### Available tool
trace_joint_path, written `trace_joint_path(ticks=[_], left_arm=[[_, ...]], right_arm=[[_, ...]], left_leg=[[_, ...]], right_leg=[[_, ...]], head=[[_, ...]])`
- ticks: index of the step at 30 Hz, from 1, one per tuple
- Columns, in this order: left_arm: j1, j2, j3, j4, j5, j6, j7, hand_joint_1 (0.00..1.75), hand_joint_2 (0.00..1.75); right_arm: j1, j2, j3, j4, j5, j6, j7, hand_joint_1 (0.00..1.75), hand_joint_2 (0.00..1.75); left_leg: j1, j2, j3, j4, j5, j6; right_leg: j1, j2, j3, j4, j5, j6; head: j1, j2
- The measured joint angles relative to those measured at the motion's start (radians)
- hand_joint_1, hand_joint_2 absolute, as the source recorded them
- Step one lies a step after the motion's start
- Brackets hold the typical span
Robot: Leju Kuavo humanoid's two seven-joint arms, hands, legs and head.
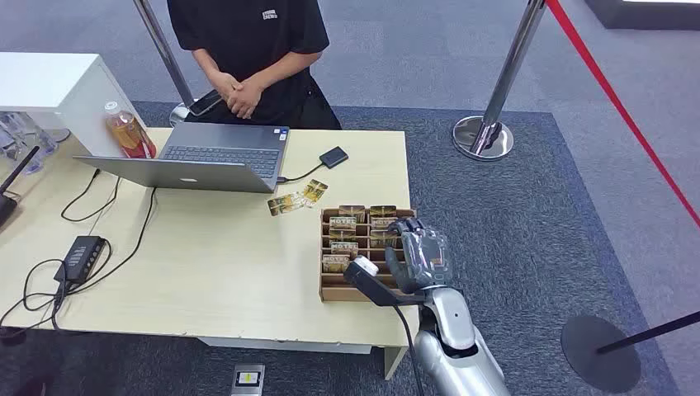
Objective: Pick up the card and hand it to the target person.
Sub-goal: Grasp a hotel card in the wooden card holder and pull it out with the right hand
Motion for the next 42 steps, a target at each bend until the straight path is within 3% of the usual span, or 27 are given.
trace_joint_path(ticks=[20, 42], left_arm=[[0.0, 0.0, 0.0, 0.0, -0.001, -0.008, -0.02, 0.0, 0.0], [-0.001, 0.0, -0.001, 0.0, -0.004, -0.015, -0.025, 0.0, 0.0]], right_arm=[[-0.026, 0.006, 0.004, 0.051, -0.006, -0.002, -0.002, 0.89, 1.75], [-0.034, 0.008, 0.003, 0.065, -0.02, -0.001, 0.0, 0.72, 1.75]], left_leg=[[0.0, 0.0, 0.0, 0.0, 0.0, 0.0], [0.0, 0.0, 0.0, 0.0, 0.0, 0.0]], right_leg=[[0.0, 0.0, 0.0, 0.0, 0.0, 0.0], [0.0, 0.0, 0.0, 0.0, 0.0, 0.0]], head=[[0.0, 0.0], [0.0, 0.0]])
